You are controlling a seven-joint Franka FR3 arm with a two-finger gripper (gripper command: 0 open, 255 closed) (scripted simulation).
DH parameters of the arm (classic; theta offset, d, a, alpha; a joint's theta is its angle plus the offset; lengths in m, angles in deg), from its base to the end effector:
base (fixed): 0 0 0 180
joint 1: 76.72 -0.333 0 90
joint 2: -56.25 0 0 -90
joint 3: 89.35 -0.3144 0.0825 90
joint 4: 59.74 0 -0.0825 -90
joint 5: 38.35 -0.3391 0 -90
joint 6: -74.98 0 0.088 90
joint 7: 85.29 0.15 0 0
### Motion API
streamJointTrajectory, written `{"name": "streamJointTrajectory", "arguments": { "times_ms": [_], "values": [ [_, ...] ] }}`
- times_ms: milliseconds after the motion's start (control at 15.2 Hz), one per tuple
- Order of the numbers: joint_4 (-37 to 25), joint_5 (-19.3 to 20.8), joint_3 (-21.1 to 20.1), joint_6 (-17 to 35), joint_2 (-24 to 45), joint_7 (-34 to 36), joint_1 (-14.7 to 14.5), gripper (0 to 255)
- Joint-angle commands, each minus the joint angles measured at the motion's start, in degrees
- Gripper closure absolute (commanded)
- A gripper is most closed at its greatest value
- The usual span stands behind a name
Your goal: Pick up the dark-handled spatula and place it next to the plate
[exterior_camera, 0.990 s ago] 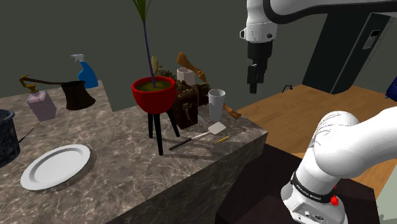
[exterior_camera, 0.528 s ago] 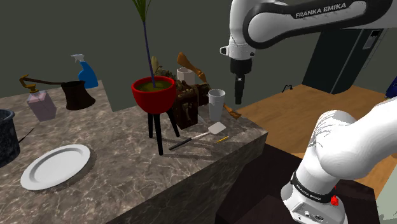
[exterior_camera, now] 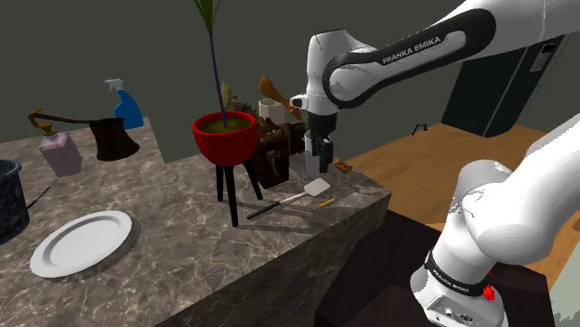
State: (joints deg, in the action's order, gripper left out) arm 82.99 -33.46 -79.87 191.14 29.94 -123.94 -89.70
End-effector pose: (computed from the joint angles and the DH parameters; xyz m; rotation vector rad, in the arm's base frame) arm 0.3630 0.0136 0.4215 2.8985 1.2099 -0.0144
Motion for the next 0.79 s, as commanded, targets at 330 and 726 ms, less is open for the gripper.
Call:
{"name": "streamJointTrajectory", "arguments": {
  "times_ms": [330,726],
  "values": [
    [-1.83,-4.73,1.91,12.36,12.11,-17.75,-7.05,0],
    [-0.98,-6.74,2.19,17.95,16.59,-22.08,-8.78,0]
  ]
}}
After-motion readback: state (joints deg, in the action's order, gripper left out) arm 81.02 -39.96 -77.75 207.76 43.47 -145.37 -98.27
